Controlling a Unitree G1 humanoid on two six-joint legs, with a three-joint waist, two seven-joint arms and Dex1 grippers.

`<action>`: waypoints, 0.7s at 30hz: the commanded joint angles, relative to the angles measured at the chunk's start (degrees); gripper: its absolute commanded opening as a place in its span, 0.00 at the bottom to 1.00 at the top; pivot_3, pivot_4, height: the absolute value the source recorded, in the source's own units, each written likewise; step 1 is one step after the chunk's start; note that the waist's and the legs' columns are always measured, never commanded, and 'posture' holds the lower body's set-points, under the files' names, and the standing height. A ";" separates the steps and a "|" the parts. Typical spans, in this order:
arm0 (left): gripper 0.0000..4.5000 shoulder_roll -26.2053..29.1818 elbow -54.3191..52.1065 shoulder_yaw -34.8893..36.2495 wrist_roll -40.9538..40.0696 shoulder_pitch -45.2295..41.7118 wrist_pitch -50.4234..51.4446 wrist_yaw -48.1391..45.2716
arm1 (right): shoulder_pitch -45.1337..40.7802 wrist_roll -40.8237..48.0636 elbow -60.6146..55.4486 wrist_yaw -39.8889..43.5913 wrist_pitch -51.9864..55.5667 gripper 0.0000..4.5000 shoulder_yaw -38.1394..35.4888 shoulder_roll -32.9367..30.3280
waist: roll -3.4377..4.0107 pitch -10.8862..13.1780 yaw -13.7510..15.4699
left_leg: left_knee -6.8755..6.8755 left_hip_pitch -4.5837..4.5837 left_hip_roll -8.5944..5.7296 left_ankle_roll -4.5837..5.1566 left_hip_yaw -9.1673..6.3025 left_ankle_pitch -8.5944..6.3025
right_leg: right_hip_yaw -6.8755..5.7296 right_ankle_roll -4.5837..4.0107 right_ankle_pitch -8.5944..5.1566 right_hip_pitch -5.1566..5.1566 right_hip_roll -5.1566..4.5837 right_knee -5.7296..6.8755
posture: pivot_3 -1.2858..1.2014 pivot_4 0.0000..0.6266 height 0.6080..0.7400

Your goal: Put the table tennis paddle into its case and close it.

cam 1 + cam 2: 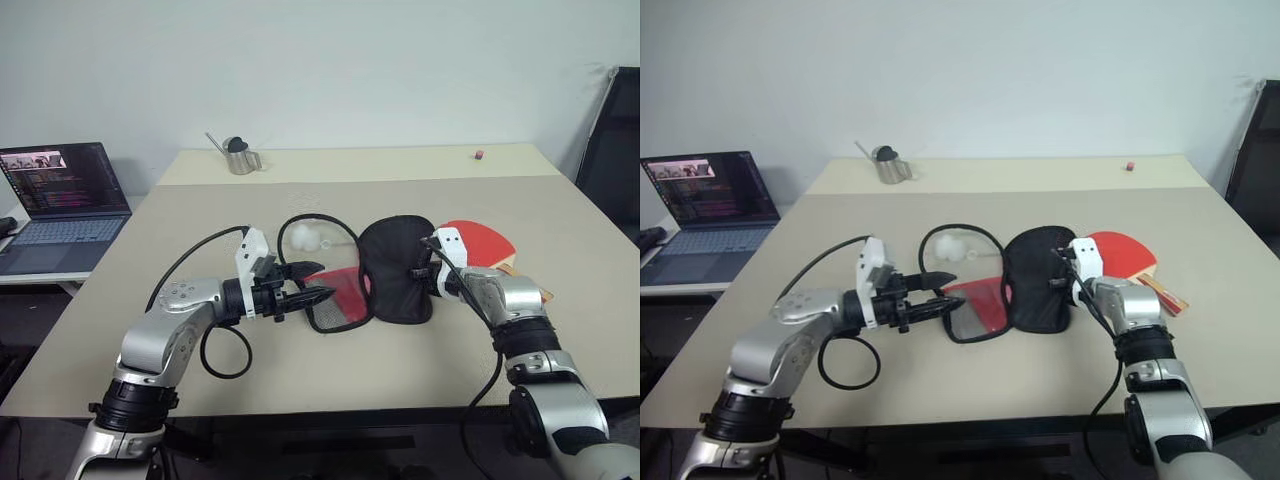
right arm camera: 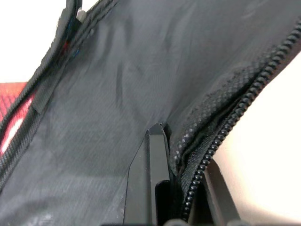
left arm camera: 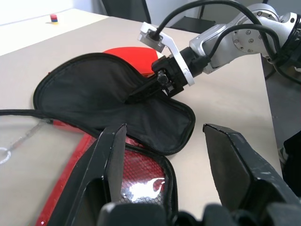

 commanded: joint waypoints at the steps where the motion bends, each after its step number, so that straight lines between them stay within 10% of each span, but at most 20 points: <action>1: 0.63 0.19 -1.11 0.33 -0.45 -0.87 -0.74 -0.57 | 0.07 -0.12 -2.71 2.67 0.97 0.01 1.44 -1.80 | 0.00 0.00 0.01 | 0.00 0.00 0.00 0.00 0.00 0.00 | 0.00 0.00 0.00 0.01 0.00 -0.01 | 0.52 0.24 1.00; 10: 0.63 0.35 -1.34 0.25 -0.25 -0.34 -0.85 -0.46 | -0.21 0.26 -2.98 5.52 1.47 0.01 3.14 -2.17 | 0.00 0.00 0.01 | 0.00 0.00 0.01 0.00 0.00 0.00 | 0.00 0.00 0.00 0.01 0.00 -0.02 | 0.52 0.24 1.00; 18: 0.63 -0.02 -0.59 0.20 0.42 -0.21 -1.73 -0.11 | -0.03 0.91 -4.24 7.23 1.68 0.52 2.42 -3.96 | 0.00 0.00 0.21 | 0.03 0.03 0.00 0.00 -0.02 0.00 | -0.02 0.00 0.00 0.08 0.00 -0.01 | 0.52 0.24 1.00; 21: 0.63 -0.18 -0.22 0.21 0.65 -0.17 -2.19 -0.06 | 0.11 0.62 -4.18 7.14 1.06 0.52 1.69 -5.22 | 0.00 0.00 0.38 | 0.03 0.02 0.00 0.00 -0.03 0.00 | -0.04 0.00 0.00 0.08 0.00 -0.02 | 0.52 0.24 1.00</action>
